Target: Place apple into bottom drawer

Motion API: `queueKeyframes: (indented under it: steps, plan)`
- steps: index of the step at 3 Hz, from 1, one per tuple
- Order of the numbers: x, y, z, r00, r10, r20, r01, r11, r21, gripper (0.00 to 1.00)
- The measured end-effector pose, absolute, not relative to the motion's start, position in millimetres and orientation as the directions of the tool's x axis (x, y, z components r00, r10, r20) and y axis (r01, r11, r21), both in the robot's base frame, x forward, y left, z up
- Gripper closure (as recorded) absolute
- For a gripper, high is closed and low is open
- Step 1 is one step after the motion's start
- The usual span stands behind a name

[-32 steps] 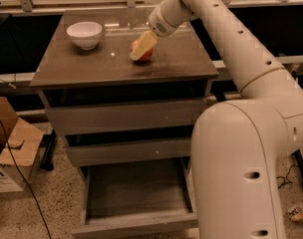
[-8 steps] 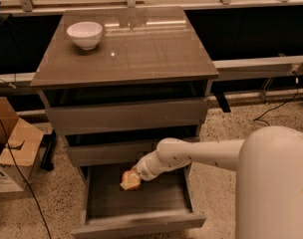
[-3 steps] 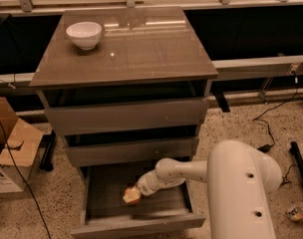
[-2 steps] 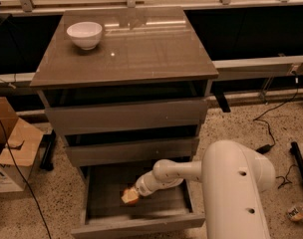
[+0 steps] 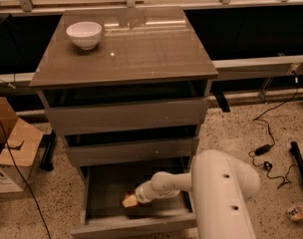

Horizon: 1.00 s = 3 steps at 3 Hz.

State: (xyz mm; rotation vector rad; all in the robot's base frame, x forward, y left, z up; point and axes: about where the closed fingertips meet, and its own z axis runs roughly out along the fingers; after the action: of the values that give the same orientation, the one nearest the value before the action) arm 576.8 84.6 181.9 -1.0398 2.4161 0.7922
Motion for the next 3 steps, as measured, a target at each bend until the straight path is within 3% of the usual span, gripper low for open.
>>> queueKeyframes:
  steps: [3]
  plan:
    - [565, 85, 132, -0.709, -0.425, -0.563, -0.661, 0.678, 0.321, 0.34]
